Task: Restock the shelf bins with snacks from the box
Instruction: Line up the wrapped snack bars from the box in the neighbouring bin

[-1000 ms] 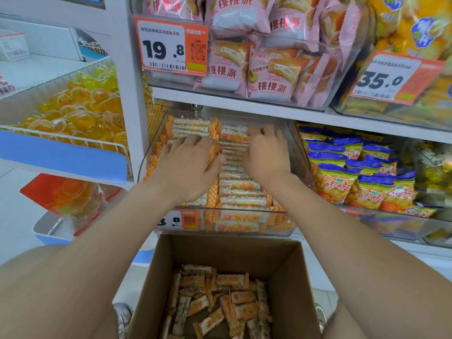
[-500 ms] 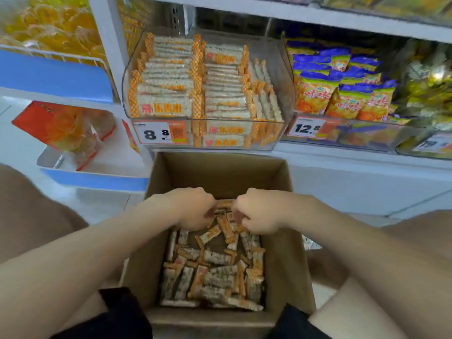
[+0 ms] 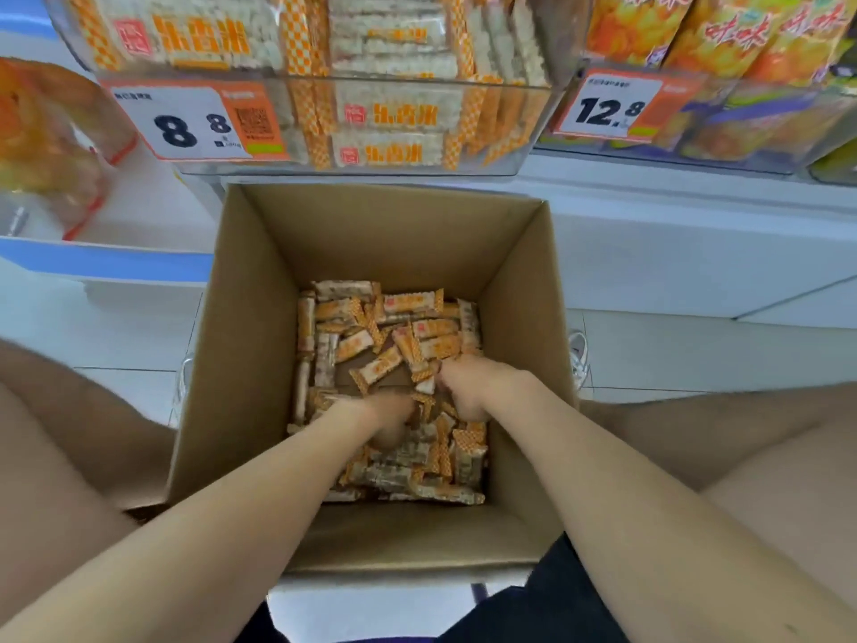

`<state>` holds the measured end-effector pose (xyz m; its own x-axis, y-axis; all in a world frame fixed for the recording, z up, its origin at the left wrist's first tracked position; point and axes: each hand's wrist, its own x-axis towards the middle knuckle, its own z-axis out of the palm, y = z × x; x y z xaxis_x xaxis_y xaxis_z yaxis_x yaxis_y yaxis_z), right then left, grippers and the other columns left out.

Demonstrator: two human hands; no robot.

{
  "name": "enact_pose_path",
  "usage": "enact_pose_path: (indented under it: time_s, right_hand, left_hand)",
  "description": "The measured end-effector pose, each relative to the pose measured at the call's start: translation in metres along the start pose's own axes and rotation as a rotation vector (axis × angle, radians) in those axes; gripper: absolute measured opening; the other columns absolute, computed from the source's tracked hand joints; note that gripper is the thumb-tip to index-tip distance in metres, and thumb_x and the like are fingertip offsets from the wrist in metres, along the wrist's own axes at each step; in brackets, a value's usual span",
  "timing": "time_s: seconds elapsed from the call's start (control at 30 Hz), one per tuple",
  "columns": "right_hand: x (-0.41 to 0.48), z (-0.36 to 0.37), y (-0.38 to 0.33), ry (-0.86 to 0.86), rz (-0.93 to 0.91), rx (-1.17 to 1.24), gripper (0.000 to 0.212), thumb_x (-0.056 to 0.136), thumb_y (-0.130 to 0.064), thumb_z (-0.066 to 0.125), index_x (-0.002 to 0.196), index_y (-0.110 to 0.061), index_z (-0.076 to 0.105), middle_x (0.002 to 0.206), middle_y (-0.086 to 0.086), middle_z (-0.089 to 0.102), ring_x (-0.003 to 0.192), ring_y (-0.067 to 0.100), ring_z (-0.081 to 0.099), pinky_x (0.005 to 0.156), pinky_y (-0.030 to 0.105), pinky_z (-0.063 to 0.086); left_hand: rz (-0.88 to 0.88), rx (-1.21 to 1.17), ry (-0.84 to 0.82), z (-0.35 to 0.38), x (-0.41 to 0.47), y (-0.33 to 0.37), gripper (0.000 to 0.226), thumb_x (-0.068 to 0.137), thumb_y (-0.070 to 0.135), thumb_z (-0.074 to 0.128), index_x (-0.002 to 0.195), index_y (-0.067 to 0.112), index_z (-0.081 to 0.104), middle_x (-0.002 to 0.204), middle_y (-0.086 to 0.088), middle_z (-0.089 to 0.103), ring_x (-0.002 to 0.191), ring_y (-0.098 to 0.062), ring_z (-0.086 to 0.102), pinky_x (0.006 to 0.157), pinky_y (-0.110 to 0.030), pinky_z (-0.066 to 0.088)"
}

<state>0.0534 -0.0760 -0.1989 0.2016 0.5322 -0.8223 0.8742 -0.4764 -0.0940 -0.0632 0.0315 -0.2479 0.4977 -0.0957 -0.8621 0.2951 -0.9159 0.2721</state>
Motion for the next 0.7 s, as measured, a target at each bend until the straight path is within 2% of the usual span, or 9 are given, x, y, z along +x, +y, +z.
enact_pose_path:
  time_s: [0.1, 0.2, 0.23, 0.3, 0.37, 0.43, 0.5, 0.63, 0.7]
  right_hand:
    - [0.012, 0.02, 0.003, -0.131, -0.006, 0.082, 0.059, 0.097, -0.004, 0.06, 0.153, -0.01, 0.045, 0.133, 0.013, 0.058, 0.086, 0.029, 0.061, 0.066, 0.034, 0.054]
    - [0.02, 0.042, -0.002, -0.285, 0.006, 0.109, 0.051, 0.099, -0.016, 0.059, 0.148, -0.017, 0.05, 0.139, 0.01, 0.055, 0.113, 0.029, 0.061, 0.082, 0.037, 0.052]
    - [0.02, 0.049, -0.004, -0.334, 0.032, 0.117, 0.046, 0.1, -0.02, 0.059, 0.145, -0.016, 0.05, 0.138, 0.009, 0.054, 0.114, 0.029, 0.059, 0.087, 0.038, 0.051]
    - [0.022, 0.062, -0.007, -0.368, 0.07, 0.143, 0.031, 0.102, -0.024, 0.059, 0.13, -0.011, 0.054, 0.128, 0.009, 0.055, 0.106, 0.027, 0.059, 0.088, 0.039, 0.05]
    - [0.025, 0.072, -0.007, -0.309, 0.083, 0.15, 0.018, 0.101, -0.017, 0.063, 0.116, -0.009, 0.059, 0.119, 0.01, 0.059, 0.098, 0.026, 0.06, 0.084, 0.037, 0.049]
    - [0.025, 0.074, -0.006, -0.244, 0.089, 0.152, 0.033, 0.097, -0.004, 0.066, 0.13, -0.005, 0.061, 0.133, 0.016, 0.059, 0.112, 0.031, 0.062, 0.089, 0.037, 0.053]
    - [0.022, 0.071, -0.005, -0.227, 0.085, 0.176, 0.049, 0.094, 0.003, 0.068, 0.141, -0.006, 0.057, 0.149, 0.021, 0.049, 0.123, 0.036, 0.059, 0.096, 0.04, 0.055]
    - [0.022, 0.061, -0.004, -0.082, 0.094, 0.283, 0.046, 0.098, -0.01, 0.06, 0.144, -0.014, 0.055, 0.142, 0.017, 0.055, 0.114, 0.035, 0.062, 0.097, 0.046, 0.058]
    - [0.022, 0.051, -0.002, 0.026, 0.111, 0.435, 0.055, 0.1, -0.017, 0.054, 0.154, -0.017, 0.046, 0.151, 0.016, 0.05, 0.13, 0.037, 0.054, 0.107, 0.045, 0.052]
  left_hand:
    - [-0.024, -0.044, -0.101, 0.021, 0.019, -0.003, 0.071, 0.096, 0.008, 0.062, 0.16, 0.022, 0.034, 0.161, -0.006, 0.039, 0.142, -0.029, 0.046, 0.11, -0.039, 0.048]
    - [-0.057, -0.038, -0.132, 0.037, 0.034, -0.018, 0.086, 0.081, 0.031, 0.085, 0.155, 0.027, 0.043, 0.153, -0.001, 0.046, 0.134, -0.03, 0.052, 0.106, -0.046, 0.052]
    - [-0.072, -0.042, -0.133, 0.039, 0.036, -0.023, 0.084, 0.076, 0.037, 0.088, 0.149, 0.027, 0.049, 0.149, 0.0, 0.05, 0.129, -0.029, 0.056, 0.103, -0.049, 0.055]
    - [-0.074, -0.046, -0.125, 0.037, 0.034, -0.028, 0.058, 0.079, 0.036, 0.086, 0.131, 0.023, 0.062, 0.137, -0.002, 0.058, 0.116, -0.027, 0.061, 0.096, -0.049, 0.058]
    - [-0.052, -0.085, -0.136, 0.034, 0.032, -0.03, 0.047, 0.083, 0.043, 0.084, 0.121, 0.02, 0.067, 0.129, -0.001, 0.059, 0.111, -0.025, 0.061, 0.096, -0.045, 0.058]
    - [-0.052, -0.123, -0.17, 0.035, 0.03, -0.03, 0.061, 0.078, 0.058, 0.085, 0.123, 0.019, 0.069, 0.126, 0.001, 0.059, 0.111, -0.025, 0.06, 0.095, -0.044, 0.058]
    - [-0.049, -0.137, -0.19, 0.037, 0.027, -0.027, 0.064, 0.078, 0.058, 0.085, 0.125, 0.017, 0.068, 0.126, 0.001, 0.06, 0.11, -0.025, 0.061, 0.096, -0.044, 0.058]
    - [-0.058, -0.145, -0.196, 0.039, 0.023, -0.019, 0.052, 0.086, 0.04, 0.084, 0.127, 0.015, 0.066, 0.117, 0.002, 0.061, 0.104, -0.023, 0.06, 0.088, -0.038, 0.057]
    - [-0.062, -0.203, -0.224, 0.037, 0.019, -0.02, 0.051, 0.086, 0.037, 0.084, 0.126, 0.013, 0.063, 0.107, 0.003, 0.061, 0.098, -0.023, 0.062, 0.085, -0.04, 0.058]
